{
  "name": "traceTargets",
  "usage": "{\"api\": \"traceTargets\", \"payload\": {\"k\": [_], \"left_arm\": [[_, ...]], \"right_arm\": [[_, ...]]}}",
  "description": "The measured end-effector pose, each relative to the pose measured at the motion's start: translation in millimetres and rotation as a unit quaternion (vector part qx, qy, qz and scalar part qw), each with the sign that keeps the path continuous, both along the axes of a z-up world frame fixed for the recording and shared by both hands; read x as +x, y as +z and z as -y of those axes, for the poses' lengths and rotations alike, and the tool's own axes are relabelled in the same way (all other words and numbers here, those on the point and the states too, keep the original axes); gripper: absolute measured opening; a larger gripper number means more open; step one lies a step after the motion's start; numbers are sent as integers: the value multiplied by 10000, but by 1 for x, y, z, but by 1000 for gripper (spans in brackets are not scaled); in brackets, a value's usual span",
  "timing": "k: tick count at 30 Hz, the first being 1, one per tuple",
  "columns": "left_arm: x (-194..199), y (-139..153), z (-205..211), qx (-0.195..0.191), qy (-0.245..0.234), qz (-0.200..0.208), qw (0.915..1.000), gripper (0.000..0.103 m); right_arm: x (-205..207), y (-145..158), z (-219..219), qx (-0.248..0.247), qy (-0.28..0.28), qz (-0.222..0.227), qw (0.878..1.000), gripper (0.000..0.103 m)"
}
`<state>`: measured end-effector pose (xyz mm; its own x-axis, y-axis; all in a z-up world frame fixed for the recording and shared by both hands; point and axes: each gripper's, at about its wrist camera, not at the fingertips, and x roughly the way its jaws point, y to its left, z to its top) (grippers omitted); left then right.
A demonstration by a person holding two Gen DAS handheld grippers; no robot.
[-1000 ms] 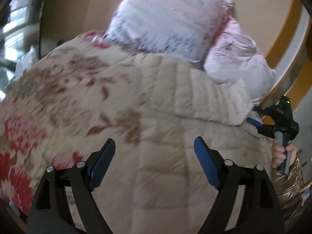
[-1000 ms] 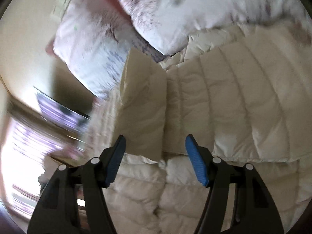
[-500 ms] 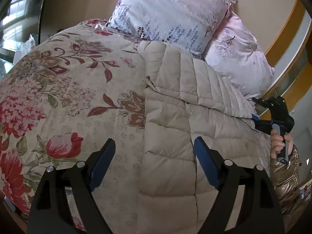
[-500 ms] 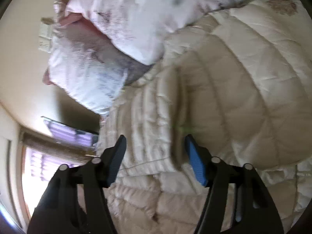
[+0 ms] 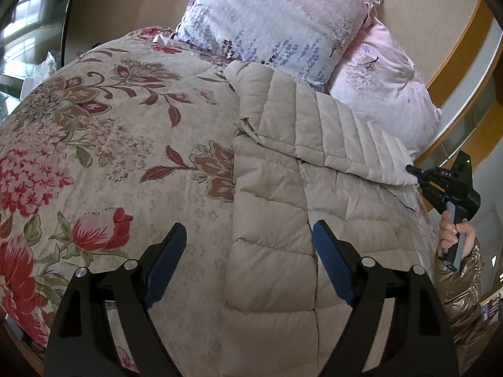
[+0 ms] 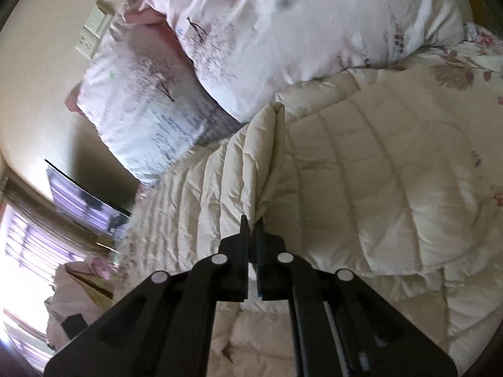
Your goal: Fold large clothes
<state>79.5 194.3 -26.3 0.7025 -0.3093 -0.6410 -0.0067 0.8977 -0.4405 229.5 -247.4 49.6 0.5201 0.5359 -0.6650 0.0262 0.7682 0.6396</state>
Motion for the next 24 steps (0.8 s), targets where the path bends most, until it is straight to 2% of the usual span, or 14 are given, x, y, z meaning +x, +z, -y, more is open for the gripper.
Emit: {"api": "traceTargets", "payload": {"k": [7,9,11,13,14,15,19,21,24], "left_arm": [[-5,-1,-1,-43,-32,-12,10000,83],[-7,-2,-2,-54,-41,-21,10000,82],[-13,-2,-2,-73,-62,-11,10000,82],[-21,0,-3,-106,-103,27,9999,82],[-25,1,-3,-123,-126,44,9998,82],[-28,1,-3,-132,-144,51,9998,82],[-44,0,-4,-208,-219,42,9995,80],[-50,-2,-3,-240,-270,6,9993,79],[-60,-7,-2,-295,-366,-74,9989,78]], "right_arm": [[-6,-25,7,-178,-162,-491,9985,4],[-4,-33,5,-348,-117,-671,9971,8],[-9,-34,6,-346,-61,-744,9966,16],[-17,-27,9,-330,12,-688,9971,30],[-27,-19,13,-348,70,-603,9975,47],[-34,-13,17,-379,93,-543,9978,61],[-75,10,44,-623,120,-388,9972,72],[-100,14,65,-745,40,-467,9961,73],[-141,12,98,-631,-7,-617,9961,73]]}}
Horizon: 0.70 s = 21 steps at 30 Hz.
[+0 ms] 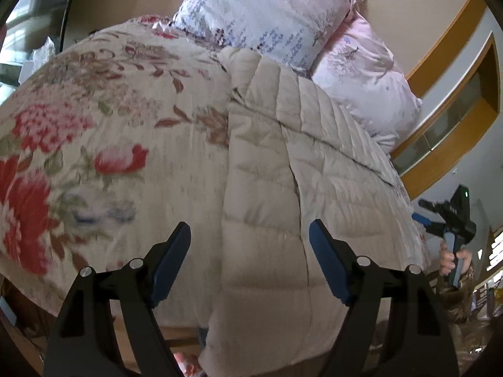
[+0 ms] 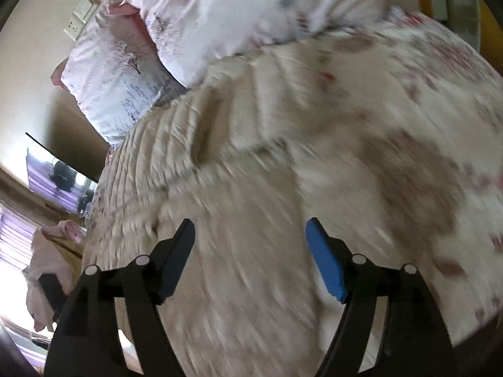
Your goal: Fold large clothes
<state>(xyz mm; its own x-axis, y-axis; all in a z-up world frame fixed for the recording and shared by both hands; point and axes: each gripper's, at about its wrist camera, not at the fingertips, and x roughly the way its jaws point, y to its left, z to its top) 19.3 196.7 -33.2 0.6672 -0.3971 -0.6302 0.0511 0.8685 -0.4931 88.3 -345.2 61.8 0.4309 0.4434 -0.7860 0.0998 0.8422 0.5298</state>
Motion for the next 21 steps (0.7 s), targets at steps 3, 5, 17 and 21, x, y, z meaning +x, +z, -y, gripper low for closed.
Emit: {"api": "traceTargets", "payload": {"k": [3,5,17,21], "left_arm": [[-12,-4,2,-65,-139,-58,9999,78],[-20,-6,5,-118,-283,-79,9995,78],[-54,-33,-4,-611,-691,-305,9953,78],[-46,-47,1,-897,-816,-360,9920,78]], "right_arm": [[-41,-2,24,-16,-33,-159,9999,75],[-67,-5,36,-99,-13,-288,9995,76],[-138,-53,70,483,354,-1029,9929,88],[-137,-73,80,1270,301,-822,9880,88]]}}
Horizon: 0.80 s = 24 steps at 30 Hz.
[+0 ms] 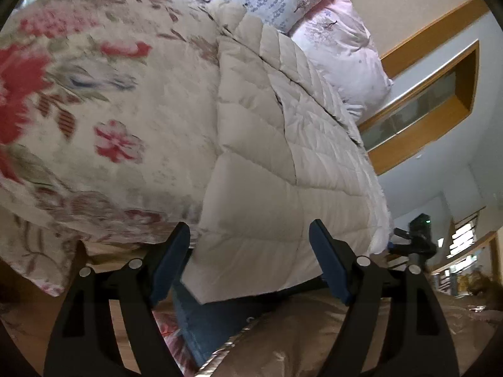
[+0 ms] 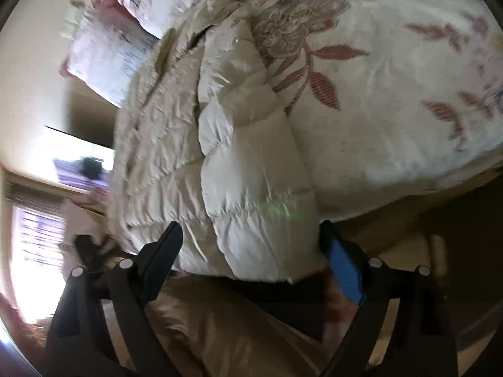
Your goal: Fold large clothes
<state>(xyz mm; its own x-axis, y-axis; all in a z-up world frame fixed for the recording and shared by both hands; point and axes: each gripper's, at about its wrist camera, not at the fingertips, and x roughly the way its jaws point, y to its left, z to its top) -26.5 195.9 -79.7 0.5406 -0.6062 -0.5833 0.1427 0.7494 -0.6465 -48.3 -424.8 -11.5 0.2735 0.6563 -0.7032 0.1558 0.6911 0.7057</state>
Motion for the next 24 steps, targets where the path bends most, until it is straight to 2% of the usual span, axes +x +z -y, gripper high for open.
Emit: {"api": "traceTargets", "payload": {"k": [1,2,3,4,6,8,10,13,15,21,24], "left_arm": [[3,-3,3,-109,-56,1,9999,78],[5,-6,4,-171,-81,-4,9998,78],[8,-9,6,-230,-103,-32,9997,78],[9,-10,6,-281,-108,-42,9995,77],[9,-15,5,-428,-105,-91,9990,68],[9,-20,2,-576,-71,-176,9982,52],[6,-24,-1,-679,-66,-232,9974,44],[0,-20,-2,-849,-197,-160,9961,18],[-5,-8,1,-749,-284,1,9968,15],[-2,32,7,-525,-306,545,9967,13],[9,59,7,-282,-54,919,9954,13]], "right_arm": [[0,-6,0,168,-16,16,9999,87],[0,-8,0,257,-32,23,9997,80],[-1,-10,-2,326,-8,38,9995,67],[-2,-10,-3,374,31,62,9993,60],[-6,-9,-9,448,174,154,9987,37],[-8,0,-15,484,322,357,9977,25],[-12,11,-18,530,393,594,9961,21],[-12,36,-23,598,469,1126,9907,17],[-10,54,-29,509,529,1476,9863,16],[7,98,-47,9,395,2313,9721,14],[15,120,-60,-710,241,2815,9566,14]]}}
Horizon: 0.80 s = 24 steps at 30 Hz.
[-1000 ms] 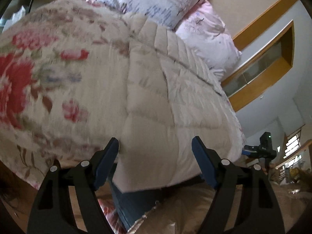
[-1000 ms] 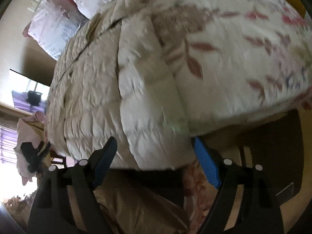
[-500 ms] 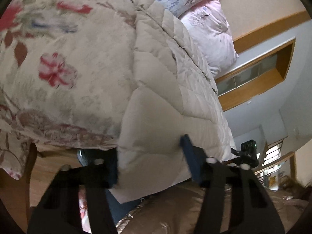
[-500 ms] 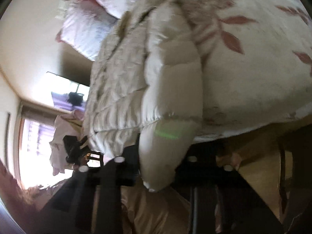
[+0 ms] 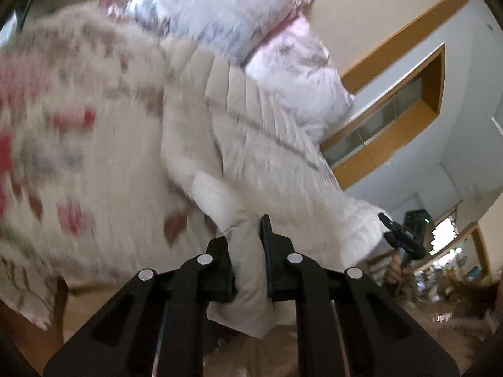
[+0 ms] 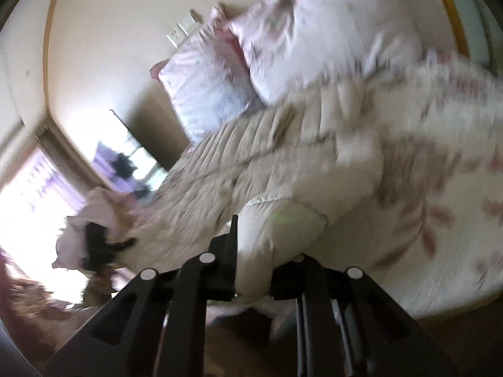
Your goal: Fold large clothes
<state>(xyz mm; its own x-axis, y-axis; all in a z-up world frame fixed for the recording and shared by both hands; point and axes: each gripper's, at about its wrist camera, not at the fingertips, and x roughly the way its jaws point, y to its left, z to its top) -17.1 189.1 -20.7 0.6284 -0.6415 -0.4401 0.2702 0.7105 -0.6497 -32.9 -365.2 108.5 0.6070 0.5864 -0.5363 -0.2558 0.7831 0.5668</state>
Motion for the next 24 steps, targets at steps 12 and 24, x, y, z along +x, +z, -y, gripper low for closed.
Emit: {"api": "traceTargets", "payload": {"k": [12,24], "left_arm": [[99,76,-5,218,1032,532,9930,12],[211,99,-5,174,1404,643,9878,11]], "right_arm": [[80,53,-52,-1969,-1195,1504,9614,14],[187,52,-43,-1862,-1852,1614,9513,14]]}}
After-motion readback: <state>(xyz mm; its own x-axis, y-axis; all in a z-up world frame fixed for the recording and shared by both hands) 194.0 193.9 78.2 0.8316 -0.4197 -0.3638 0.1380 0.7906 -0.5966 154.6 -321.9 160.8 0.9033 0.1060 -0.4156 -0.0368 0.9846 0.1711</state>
